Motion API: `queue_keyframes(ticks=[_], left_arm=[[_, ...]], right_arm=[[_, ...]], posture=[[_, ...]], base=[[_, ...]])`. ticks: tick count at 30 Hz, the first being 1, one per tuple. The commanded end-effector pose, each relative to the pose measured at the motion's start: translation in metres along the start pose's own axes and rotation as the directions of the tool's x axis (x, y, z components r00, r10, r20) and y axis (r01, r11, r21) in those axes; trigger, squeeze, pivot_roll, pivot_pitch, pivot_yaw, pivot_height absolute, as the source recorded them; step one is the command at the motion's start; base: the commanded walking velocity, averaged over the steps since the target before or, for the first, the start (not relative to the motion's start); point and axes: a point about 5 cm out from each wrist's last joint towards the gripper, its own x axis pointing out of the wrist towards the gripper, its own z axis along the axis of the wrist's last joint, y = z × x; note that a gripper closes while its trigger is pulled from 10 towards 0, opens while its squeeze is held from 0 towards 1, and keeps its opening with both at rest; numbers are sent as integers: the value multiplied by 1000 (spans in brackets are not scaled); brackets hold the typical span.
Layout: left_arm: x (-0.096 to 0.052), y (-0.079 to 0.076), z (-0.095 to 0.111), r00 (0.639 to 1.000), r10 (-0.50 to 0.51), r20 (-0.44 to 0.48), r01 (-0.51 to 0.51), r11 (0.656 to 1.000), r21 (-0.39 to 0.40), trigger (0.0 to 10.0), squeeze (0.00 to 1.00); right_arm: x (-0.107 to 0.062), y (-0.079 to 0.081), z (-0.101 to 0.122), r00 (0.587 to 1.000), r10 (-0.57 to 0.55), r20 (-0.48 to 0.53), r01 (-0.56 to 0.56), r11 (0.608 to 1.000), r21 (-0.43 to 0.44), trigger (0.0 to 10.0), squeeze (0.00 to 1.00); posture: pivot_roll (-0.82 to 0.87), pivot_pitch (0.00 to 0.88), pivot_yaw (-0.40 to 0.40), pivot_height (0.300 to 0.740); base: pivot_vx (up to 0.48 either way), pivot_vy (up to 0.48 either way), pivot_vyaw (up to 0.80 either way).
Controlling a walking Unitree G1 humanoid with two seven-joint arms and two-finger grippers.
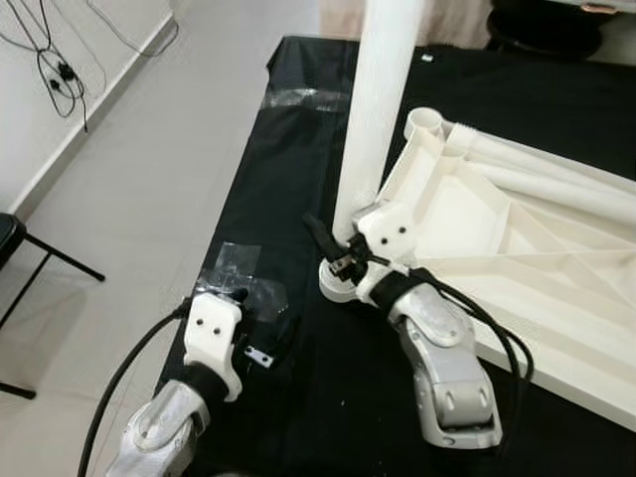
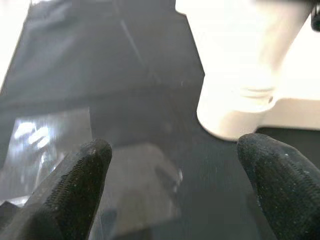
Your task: Building children table
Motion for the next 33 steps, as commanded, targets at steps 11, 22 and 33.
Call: queue_keyframes(ticks=[11, 22, 33], left_arm=[[0, 1, -4, 1000, 17, -2, -17, 1000, -20, 10000, 0], [-21, -25, 12, 970, -241, 41, 241, 970, 1, 10000, 0], [-65, -49, 56, 966, -247, 74, 249, 968, -18, 10000, 0]], right_arm=[[6, -21, 5, 920, 390, 39, -392, 909, 144, 10000, 1000], [36, -56, 30, 640, 767, 43, -768, 640, -3, 10000, 0], [62, -64, 40, 532, 845, 45, -846, 530, 50, 3020, 0]], posture=[[100, 194, -71, 740], [165, 198, -86, 740], [220, 180, -90, 740]], base=[[0, 0, 0], [0, 0, 0], [0, 0, 0]])
